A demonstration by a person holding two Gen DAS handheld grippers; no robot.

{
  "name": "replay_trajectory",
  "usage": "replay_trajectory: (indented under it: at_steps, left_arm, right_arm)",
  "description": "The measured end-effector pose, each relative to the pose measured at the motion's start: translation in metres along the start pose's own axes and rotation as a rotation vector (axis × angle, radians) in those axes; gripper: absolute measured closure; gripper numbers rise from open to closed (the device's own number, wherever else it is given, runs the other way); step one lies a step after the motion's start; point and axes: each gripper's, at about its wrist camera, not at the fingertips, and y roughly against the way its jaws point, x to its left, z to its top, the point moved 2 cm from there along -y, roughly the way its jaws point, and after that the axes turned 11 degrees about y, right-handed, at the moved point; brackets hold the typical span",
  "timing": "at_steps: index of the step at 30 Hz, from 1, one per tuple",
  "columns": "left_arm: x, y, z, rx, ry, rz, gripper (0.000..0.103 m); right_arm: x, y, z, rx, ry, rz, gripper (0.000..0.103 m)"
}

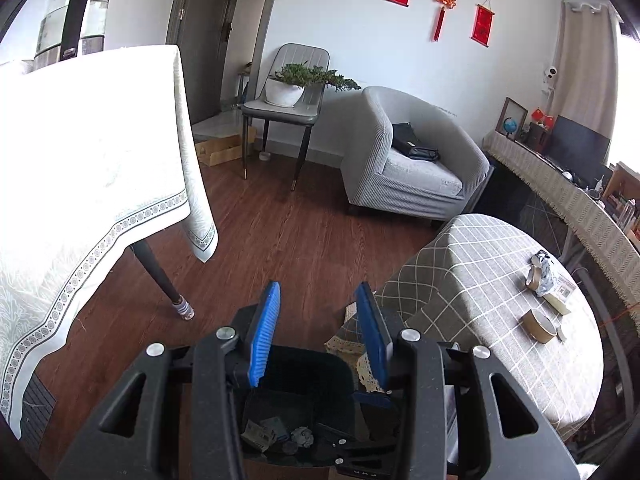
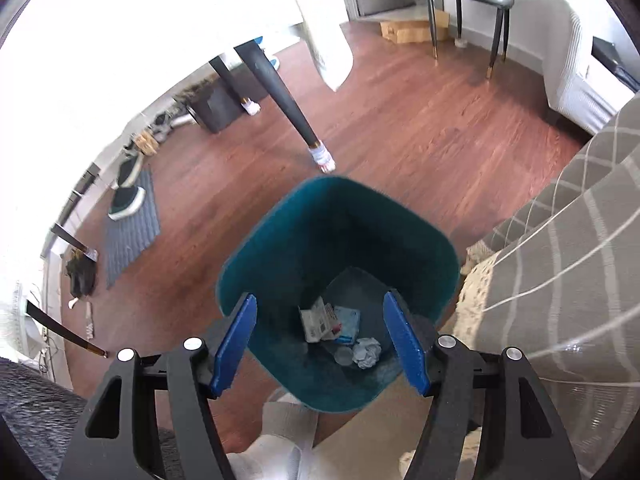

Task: Collect trash
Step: 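Move both tools back over the table toward the tape roll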

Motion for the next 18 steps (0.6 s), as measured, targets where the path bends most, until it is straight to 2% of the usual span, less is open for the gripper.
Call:
replay_trajectory:
  at_steps: [8, 11, 18]
  left_arm:
    - [-0.013, 0.010, 0.010, -0.045, 0.012, -0.019, 0.061]
    - [-0.023, 0.013, 0.012, -0.065, -0.018, -0.005, 0.059]
    - [-0.049, 0.011, 0.012, -0.070, -0.050, -0.050, 0.050]
  right_arm:
    - [0.009, 0.059, 0.009, -0.106, 0.065, -0.020, 0.037]
    - [0.009, 0.085, 0.012, -0.163, 0.078, -0.040, 0.040]
    - [-0.003, 0.142, 0.006, -0.262, 0.087, -0.105, 0.044]
